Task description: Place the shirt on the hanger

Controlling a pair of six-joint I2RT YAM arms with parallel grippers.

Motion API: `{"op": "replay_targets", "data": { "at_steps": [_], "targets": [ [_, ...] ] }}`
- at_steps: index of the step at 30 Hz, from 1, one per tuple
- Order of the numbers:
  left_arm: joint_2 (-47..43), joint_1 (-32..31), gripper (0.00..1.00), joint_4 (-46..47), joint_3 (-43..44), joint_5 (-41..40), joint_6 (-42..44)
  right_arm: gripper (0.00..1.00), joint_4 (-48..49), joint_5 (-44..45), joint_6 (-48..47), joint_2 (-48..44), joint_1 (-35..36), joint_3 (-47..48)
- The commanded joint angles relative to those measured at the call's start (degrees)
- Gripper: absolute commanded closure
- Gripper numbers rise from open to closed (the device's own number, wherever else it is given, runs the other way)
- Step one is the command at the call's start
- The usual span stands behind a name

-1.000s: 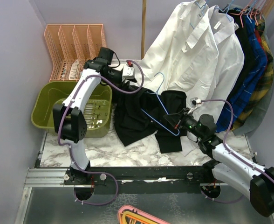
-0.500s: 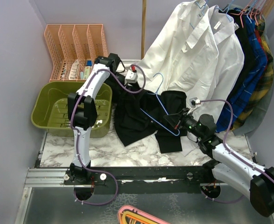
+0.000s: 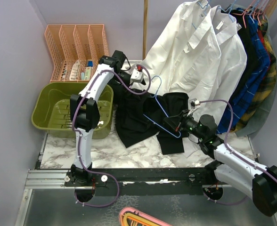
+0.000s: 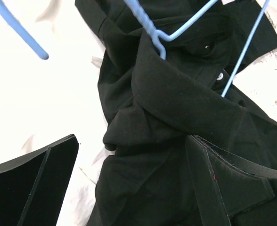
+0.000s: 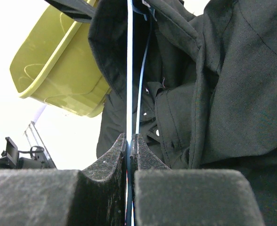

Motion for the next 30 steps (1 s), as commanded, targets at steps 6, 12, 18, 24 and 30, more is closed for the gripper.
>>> {"op": "replay_targets", "data": {
  "at_steps": [6, 12, 18, 24, 30],
  "targets": [
    [2.76, -1.97, 0.09, -6.78, 6.44, 2.0, -1.41, 0.99, 0.04, 0.05, -2.96, -1.13, 1.25, 2.19],
    [1.93, -2.06, 0.44, -6.89, 6.09, 2.67, -3.06, 0.99, -0.39, 0.24, -3.67, -1.06, 1.45, 2.2],
    [0.48, -4.78, 0.09, -6.89, 3.42, -0.18, -4.6, 0.99, 0.35, 0.88, -3.55, -1.04, 1.56, 1.66],
    [-0.25, -7.5, 0.14, -6.89, 0.29, -2.66, -4.99, 0.99, 0.6, 2.47, -4.22, -1.83, 1.82, 1.15],
    [1.25, -7.82, 0.33, -6.89, 2.02, -1.94, -6.46, 0.99, 0.34, 2.48, -4.54, -1.76, 1.78, 1.1]
  ]
}}
